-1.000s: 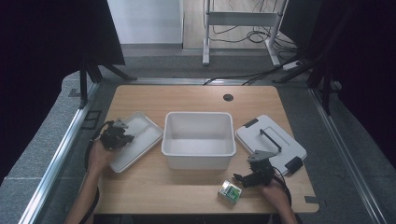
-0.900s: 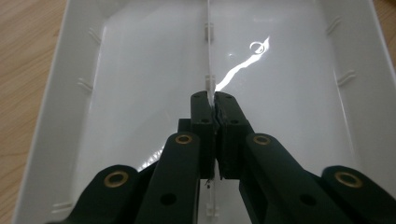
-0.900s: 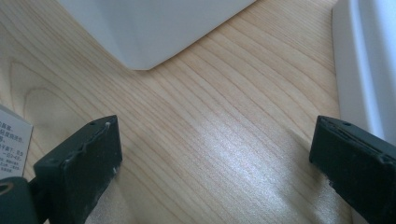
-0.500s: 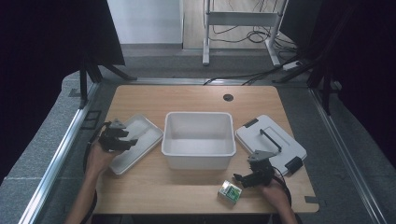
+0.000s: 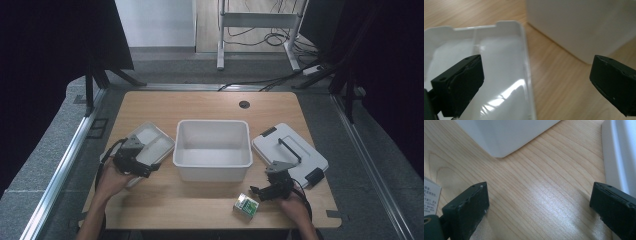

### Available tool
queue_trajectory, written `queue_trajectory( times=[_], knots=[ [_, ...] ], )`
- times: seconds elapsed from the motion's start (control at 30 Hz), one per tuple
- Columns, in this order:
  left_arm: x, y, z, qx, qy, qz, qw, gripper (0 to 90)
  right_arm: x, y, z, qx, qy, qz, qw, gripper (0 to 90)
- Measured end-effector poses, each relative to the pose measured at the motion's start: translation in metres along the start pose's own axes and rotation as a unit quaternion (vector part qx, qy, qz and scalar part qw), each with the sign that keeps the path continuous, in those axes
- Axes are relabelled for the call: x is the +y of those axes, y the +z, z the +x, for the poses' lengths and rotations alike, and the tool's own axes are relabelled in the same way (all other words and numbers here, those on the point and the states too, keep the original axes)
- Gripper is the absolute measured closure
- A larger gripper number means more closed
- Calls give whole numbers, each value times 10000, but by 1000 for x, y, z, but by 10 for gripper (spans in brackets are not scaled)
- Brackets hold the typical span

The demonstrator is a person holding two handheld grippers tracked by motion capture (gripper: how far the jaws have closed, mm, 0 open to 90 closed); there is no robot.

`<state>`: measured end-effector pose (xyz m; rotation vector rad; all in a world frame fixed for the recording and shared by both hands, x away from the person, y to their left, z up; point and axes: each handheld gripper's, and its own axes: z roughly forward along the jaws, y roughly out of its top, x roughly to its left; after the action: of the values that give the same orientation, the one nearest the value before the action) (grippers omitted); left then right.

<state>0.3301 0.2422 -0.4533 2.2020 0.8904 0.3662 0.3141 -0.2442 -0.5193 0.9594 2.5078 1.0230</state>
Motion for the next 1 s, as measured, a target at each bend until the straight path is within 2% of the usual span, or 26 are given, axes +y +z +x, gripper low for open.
queue_trajectory(
  times=[0.13, 0.37, 0.53, 0.63, 0.8, 0.87, 0.93, 1.0],
  knots=[
    [-3, 10, -26, 21, 359, -11, 9994, 0, 0, 0, 0, 0, 0, -1, 10000, 19],
    [-18, 33, -47, -279, 454, 44, 9986, 0, 0, 0, 0, -2, 2, 0, 10000, 20],
    [-31, 47, -60, -326, 515, 203, 9979, 0, 0, -1, 0, -2, 69, -13, 10000, 24],
    [-35, 51, -65, -322, 553, 287, 9975, 0, 0, -2, 0, 12, 167, 17, 9999, 25],
    [-40, 57, -68, -458, 439, 344, 9974, 0, 6, -12, 1, 41, 228, -36, 9997, 24],
    [-41, 56, -68, -450, 452, 341, 9974, 0, 7, -15, 1, 171, 366, -82, 9991, 21],
    [-40, 57, -67, -516, 374, 380, 9972, 0, 8, -19, 2, 231, 436, -133, 9987, 14],
    [-40, 57, -67, -516, 368, 381, 9973, 0, 10, -24, 4, 186, 364, -135, 9991, 10]
  ],
)
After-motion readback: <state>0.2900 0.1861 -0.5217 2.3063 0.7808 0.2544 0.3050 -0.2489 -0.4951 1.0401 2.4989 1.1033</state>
